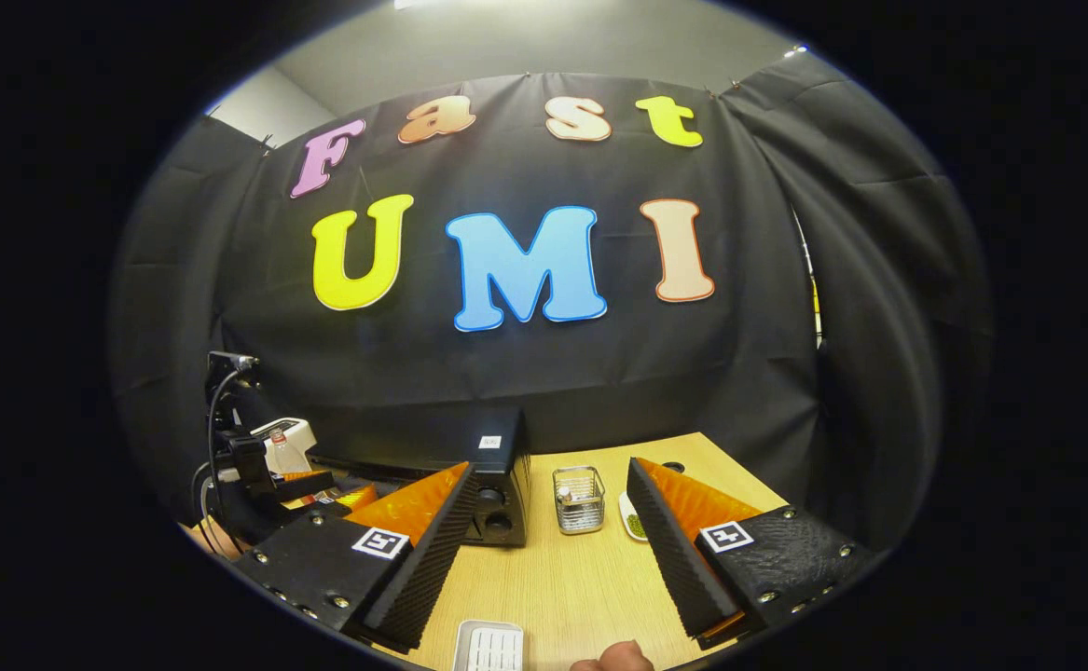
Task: Open the electric oven with the left hand, put the food in, and close the electric oven.
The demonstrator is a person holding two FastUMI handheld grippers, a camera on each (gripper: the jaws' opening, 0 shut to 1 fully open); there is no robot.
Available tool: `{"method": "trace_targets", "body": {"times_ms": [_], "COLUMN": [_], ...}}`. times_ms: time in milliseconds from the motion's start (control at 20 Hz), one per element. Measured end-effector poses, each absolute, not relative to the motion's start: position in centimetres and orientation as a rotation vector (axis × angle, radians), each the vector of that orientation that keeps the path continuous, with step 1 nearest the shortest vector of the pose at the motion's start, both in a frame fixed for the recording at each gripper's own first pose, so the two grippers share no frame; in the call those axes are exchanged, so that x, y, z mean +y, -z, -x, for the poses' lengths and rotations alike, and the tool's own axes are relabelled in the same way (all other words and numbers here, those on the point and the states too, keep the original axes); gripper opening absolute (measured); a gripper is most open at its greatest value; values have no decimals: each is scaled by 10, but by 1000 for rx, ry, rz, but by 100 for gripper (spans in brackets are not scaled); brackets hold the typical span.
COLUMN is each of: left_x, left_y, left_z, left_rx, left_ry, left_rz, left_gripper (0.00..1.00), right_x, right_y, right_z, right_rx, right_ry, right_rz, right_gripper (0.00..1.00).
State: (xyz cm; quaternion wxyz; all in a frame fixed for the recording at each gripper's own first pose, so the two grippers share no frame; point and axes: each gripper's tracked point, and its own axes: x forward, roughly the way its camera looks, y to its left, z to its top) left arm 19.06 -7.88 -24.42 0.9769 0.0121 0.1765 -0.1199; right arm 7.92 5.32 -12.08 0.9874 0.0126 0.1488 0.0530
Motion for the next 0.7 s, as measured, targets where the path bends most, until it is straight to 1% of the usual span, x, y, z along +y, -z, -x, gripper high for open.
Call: {"method": "trace_targets", "body": {"times_ms": [150,300,400,550,600,650,700], "left_x": [-82,-85,-84,-84,-85,-85,-87], "left_y": [214,174,144,105,93,82,73], "left_z": [-187,-166,-146,-110,-98,-85,-75], "left_rx": [296,242,202,153,136,123,114], "left_ry": [238,208,175,123,113,96,86], "left_rz": [-28,-19,2,8,2,-5,-8], "left_gripper": [100,99,97,100,97,100,100], "right_x": [52,47,41,19,13,7,2], "right_y": [109,91,81,67,63,60,57], "right_z": [-79,-73,-70,-60,-57,-52,-46], "right_rx": [260,211,185,147,137,135,131], "right_ry": [-102,-131,-157,-160,-161,-165,-177], "right_rz": [-43,-46,-44,-19,-8,-1,1], "right_gripper": [98,98,98,98,98,98,98]}}
